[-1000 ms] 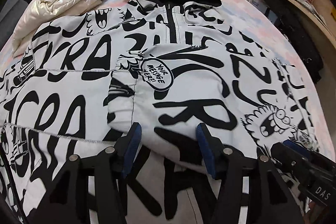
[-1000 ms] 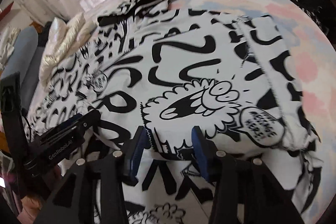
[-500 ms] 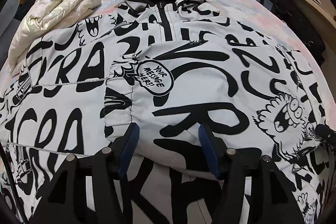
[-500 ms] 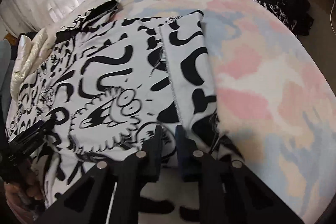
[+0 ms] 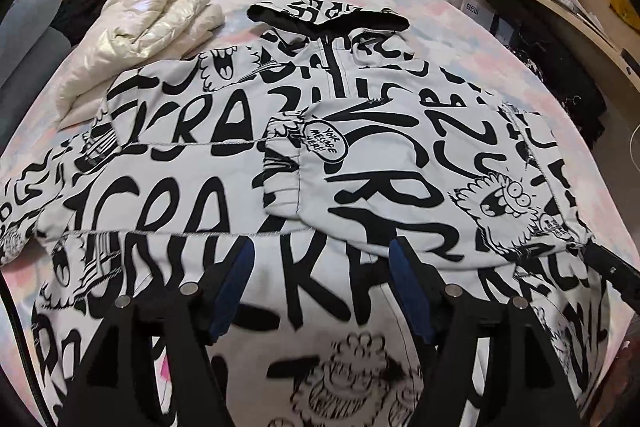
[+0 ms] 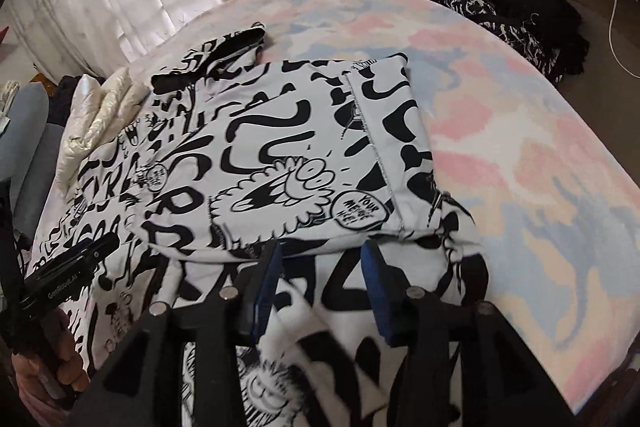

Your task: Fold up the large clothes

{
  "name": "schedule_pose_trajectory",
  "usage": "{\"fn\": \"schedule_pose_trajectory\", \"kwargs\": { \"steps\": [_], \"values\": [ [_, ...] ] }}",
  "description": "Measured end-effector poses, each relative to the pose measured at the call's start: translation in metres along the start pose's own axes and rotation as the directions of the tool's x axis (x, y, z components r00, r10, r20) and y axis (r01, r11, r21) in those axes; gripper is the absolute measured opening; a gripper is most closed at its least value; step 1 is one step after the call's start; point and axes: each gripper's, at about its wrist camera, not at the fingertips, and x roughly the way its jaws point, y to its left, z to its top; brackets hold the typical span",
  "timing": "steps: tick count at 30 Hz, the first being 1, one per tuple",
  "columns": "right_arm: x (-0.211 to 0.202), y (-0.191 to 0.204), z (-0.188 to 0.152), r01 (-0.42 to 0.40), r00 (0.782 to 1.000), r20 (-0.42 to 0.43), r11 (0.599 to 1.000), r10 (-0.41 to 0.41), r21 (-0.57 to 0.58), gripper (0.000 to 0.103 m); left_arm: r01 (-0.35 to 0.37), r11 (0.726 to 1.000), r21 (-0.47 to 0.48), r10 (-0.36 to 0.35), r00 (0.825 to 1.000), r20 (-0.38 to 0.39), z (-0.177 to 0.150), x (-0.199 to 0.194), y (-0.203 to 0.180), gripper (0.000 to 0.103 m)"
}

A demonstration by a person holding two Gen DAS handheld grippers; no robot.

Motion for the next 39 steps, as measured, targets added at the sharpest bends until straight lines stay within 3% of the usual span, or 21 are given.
{"fn": "schedule_pose_trajectory", "kwargs": {
  "steps": [4, 8, 20, 31, 39],
  "values": [
    [-0.009, 0.004, -0.008, 0.004, 1.0, 0.01, 1.0, -0.004, 0.004, 0.043, -0.013, 1.0, 0.003, 0.013, 1.0, -0.002, -0.007, -0.014, 0.0, 0.072],
    [-0.016, 0.008, -0.017, -0.002, 1.0, 0.011, 1.0, 0.002, -0.004, 0.052, -0.012, 0.999, 0.037, 0.012, 1.0, 0.007, -0.017, -0.028, -0.006, 0.072],
    [-0.031, 0.019, -0.052, -0.027, 1.0, 0.004, 1.0, 0.027, -0.015, 0.053, 0.019, 0.999, 0.041, -0.019, 1.0, 0.004, -0.052, -0.069, 0.005, 0.073],
    [-0.045, 0.079, -0.07, -0.123, 0.992, 0.007, 0.987, 0.124, -0.101, 0.053, -0.003, 0.999, -0.053, 0.007, 0.997, 0.079, -0.073, -0.12, 0.077, 0.073],
    [-0.059, 0.144, -0.07, -0.194, 0.978, 0.044, 0.961, 0.206, -0.198, 0.053, -0.078, 0.988, -0.136, 0.094, 0.989, 0.117, -0.09, -0.14, 0.152, 0.073]
  ]
}}
